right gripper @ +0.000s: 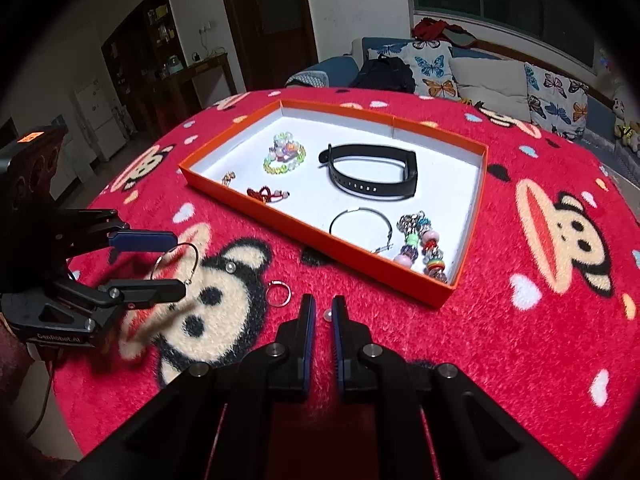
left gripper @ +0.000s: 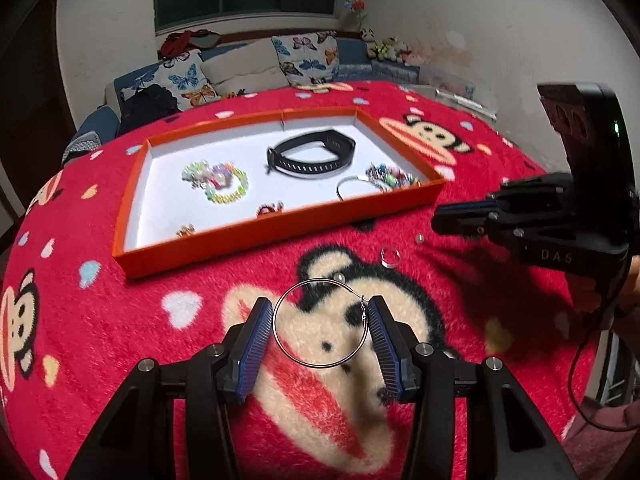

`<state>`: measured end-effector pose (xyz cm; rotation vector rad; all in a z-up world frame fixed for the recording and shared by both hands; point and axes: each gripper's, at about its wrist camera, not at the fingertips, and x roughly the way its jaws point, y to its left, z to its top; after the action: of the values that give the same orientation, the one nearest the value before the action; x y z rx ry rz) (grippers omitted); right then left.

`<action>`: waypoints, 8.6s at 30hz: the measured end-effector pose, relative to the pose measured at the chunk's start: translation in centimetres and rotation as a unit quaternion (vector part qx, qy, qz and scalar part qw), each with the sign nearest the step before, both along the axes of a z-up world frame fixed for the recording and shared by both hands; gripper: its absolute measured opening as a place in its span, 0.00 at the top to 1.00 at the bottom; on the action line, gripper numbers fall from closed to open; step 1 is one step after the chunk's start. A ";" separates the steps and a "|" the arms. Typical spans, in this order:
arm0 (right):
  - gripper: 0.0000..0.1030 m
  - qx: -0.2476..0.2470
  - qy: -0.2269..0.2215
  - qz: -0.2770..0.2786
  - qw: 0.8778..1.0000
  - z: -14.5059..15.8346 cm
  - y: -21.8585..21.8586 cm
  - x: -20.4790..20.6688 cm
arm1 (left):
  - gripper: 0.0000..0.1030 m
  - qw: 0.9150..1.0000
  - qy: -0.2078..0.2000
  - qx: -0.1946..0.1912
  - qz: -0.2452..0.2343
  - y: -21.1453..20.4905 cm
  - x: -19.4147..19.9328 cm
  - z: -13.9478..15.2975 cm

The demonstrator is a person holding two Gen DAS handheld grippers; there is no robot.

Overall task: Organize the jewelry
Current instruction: 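Carry the hoop and pearl stud into the box and open both tools, then grasp the small silver ring with the right tool while the left tool grasps a small stud, then lower the small ring and stud into the box and open both tools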

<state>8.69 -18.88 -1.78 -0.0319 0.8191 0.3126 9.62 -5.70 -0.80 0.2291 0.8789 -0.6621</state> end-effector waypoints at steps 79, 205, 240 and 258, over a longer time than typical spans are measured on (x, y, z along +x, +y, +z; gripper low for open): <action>0.90 0.017 0.022 -0.016 0.999 -0.6 -1.0 8.4 | 0.50 0.995 0.006 -0.025 0.093 0.8 15.7 -1.5; 0.80 0.017 0.004 0.028 0.999 -1.9 1.5 0.4 | 0.93 0.998 -0.008 0.009 0.057 -1.6 1.0 -2.8; 0.80 0.045 0.005 -0.034 0.998 -0.2 -0.5 6.7 | 0.92 0.993 0.005 -0.031 0.111 0.3 11.3 -1.4; 0.67 0.042 0.005 -0.041 0.998 -0.3 -0.4 6.4 | 0.86 0.992 0.002 -0.035 0.123 0.5 10.4 -0.9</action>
<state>15.09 -19.25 -2.07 0.0822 0.8138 0.2709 20.04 -5.17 -1.66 0.0543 0.8702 -0.4633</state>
